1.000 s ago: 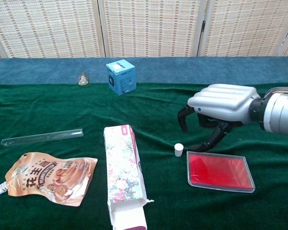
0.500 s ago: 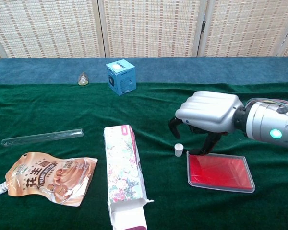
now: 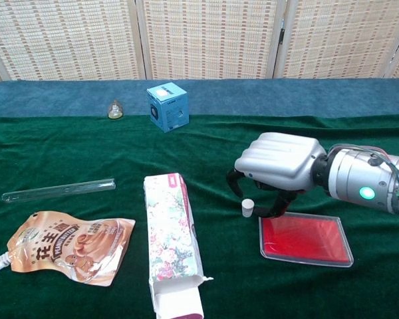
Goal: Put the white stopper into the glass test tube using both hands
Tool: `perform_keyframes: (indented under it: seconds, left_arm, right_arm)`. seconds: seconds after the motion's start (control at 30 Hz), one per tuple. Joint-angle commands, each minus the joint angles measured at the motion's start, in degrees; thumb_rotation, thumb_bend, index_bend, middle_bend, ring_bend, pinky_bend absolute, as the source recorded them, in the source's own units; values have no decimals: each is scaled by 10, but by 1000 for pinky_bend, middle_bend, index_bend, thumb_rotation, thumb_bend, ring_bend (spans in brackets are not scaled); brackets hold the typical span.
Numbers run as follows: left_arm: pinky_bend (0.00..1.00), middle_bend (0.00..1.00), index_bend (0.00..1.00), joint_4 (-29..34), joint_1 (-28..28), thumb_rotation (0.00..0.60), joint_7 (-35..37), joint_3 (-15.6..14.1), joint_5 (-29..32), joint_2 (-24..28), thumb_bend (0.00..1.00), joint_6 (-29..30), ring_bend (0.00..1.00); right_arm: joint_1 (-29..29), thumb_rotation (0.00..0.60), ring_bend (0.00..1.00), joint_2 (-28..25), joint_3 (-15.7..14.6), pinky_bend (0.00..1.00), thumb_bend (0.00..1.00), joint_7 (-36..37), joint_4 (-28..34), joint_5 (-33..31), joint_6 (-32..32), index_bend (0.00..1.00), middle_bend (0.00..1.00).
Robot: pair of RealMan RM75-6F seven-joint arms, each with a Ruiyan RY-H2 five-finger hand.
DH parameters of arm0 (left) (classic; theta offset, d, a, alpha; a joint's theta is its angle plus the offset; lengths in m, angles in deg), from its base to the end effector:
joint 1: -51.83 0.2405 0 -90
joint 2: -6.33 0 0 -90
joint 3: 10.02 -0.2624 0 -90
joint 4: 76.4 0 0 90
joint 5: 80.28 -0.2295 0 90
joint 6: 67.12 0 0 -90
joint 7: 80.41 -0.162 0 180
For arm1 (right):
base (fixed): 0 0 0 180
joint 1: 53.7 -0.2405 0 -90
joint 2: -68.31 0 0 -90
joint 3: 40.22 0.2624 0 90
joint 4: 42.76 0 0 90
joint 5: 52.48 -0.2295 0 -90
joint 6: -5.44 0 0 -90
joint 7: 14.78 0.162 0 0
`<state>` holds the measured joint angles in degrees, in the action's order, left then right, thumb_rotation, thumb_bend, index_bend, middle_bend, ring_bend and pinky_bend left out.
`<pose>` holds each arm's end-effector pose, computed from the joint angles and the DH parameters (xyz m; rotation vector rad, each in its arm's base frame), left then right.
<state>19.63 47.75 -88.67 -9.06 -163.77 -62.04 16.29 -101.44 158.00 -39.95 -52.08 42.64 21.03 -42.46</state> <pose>-0.3147 0.1869 0.1057 -1.3957 -0.9756 -0.8305 -0.1323 -0.3193 -0.0915 2.3324 -0.3985 0.6587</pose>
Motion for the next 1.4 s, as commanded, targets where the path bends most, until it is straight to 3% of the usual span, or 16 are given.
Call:
perform_keyframes:
  seconds: [0.03,0.6,1.07,1.3,1.4]
  left_arm:
    - [0,207,203,-1,0,600,1,-1,0,0,343,-1,132]
    - [0,205,199,-7,0,600,5,-1,3,-2,344,-4,131]
    - [0,204,192,-12,-2,600,9,2,4,-3,343,-5,131]
    - [2,207,231,-24,-33,600,16,24,-12,0,343,-19,156]
    - [66,250,269,-35,-59,600,17,41,-15,-5,344,-38,210]
  right_arm:
    - [-1,513,1000,3,0,1000,416,-2,-3,-2,2,412,1000]
    - [-5,512,1000,14,2,1000,436,-9,-13,-11,8,425,1000]
    - [-5,533,1000,14,4,1000,535,-6,-10,-11,4,591,1000]
    - [20,590,1000,-42,17,1000,602,34,51,7,-51,713,1000]
    - [40,590,1000,-84,21,1000,623,53,86,14,-84,743,1000]
